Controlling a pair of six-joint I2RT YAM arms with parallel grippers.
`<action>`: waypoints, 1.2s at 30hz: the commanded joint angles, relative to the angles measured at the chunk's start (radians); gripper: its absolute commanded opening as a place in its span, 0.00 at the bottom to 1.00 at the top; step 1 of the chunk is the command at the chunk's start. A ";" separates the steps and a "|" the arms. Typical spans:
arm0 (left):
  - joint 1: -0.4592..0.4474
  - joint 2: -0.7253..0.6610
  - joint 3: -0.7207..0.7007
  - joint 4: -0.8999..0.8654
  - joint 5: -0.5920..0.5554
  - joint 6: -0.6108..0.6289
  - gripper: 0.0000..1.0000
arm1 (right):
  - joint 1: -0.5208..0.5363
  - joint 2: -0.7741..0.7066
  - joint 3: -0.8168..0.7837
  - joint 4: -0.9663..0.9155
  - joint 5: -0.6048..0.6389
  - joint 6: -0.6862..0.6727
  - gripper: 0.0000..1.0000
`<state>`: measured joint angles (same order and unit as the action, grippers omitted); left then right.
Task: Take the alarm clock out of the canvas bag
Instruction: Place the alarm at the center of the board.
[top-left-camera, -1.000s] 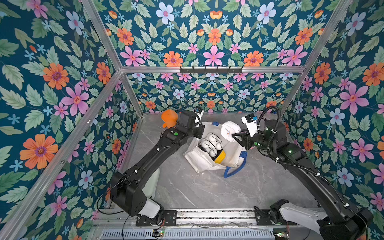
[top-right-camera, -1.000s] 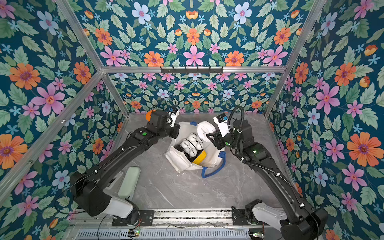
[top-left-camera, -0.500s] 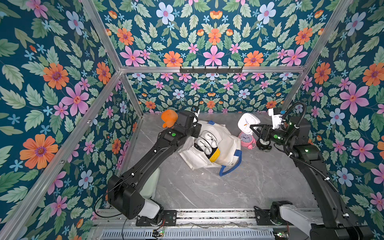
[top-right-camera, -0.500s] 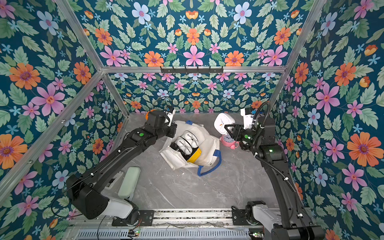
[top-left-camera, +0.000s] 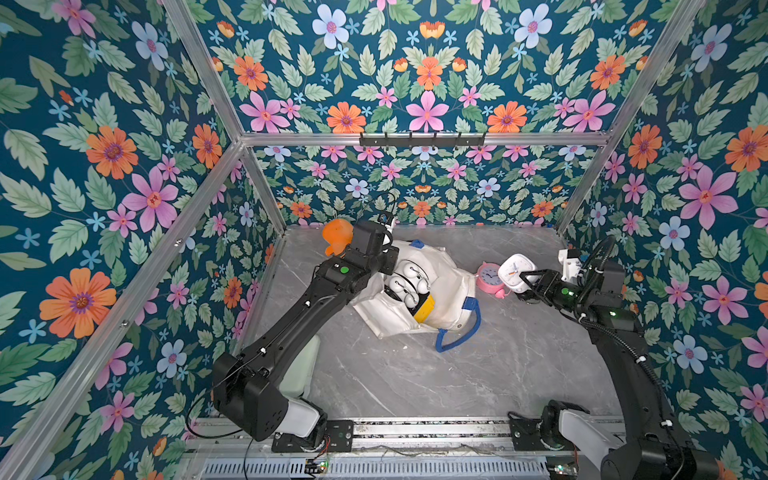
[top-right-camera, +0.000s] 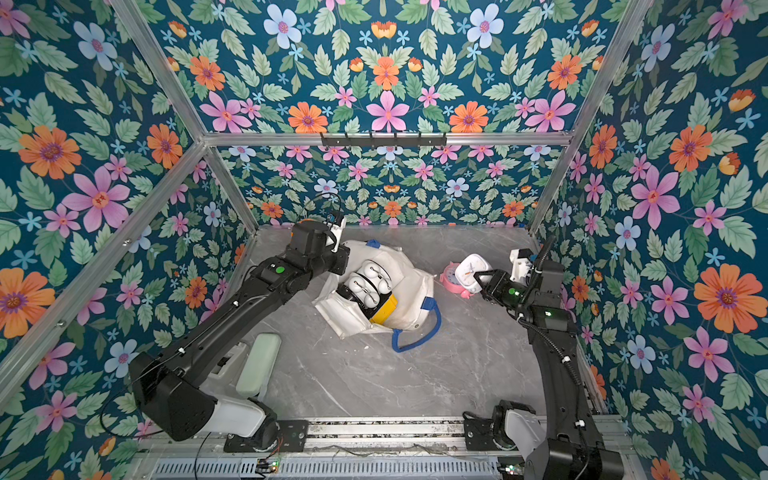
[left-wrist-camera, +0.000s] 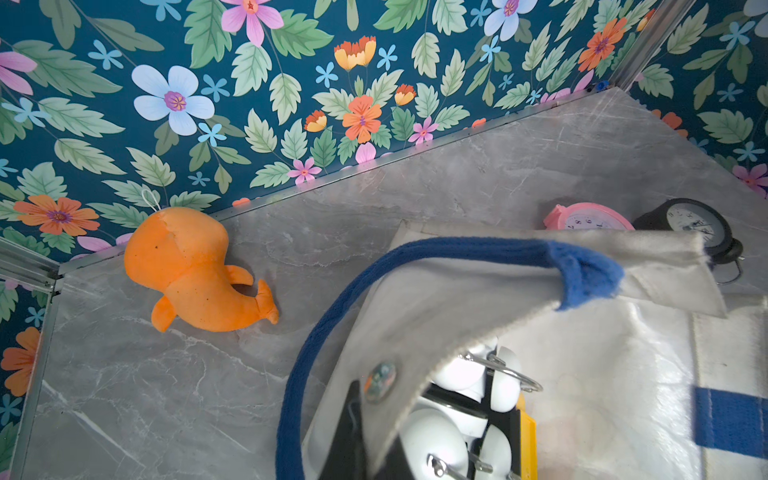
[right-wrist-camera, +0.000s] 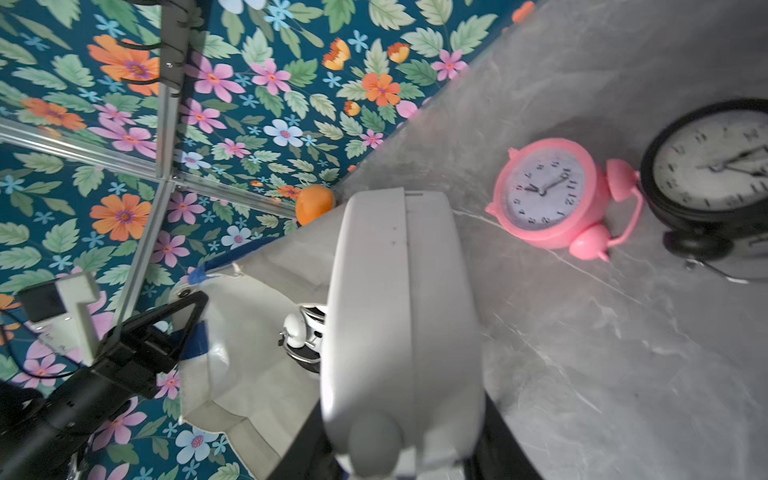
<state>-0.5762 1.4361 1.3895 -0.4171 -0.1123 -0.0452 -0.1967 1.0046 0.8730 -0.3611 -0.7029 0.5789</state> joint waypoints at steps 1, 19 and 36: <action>0.001 -0.007 0.002 0.124 -0.008 0.005 0.00 | -0.004 -0.013 -0.046 0.003 0.003 0.025 0.09; 0.001 0.000 -0.023 0.144 0.040 -0.002 0.00 | -0.072 0.118 -0.325 0.240 -0.067 0.184 0.09; 0.001 -0.009 -0.029 0.149 0.049 -0.001 0.00 | -0.098 0.233 -0.373 0.322 -0.057 0.209 0.10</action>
<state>-0.5762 1.4361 1.3579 -0.3588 -0.0727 -0.0460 -0.2932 1.2308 0.5014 -0.0746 -0.7559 0.7788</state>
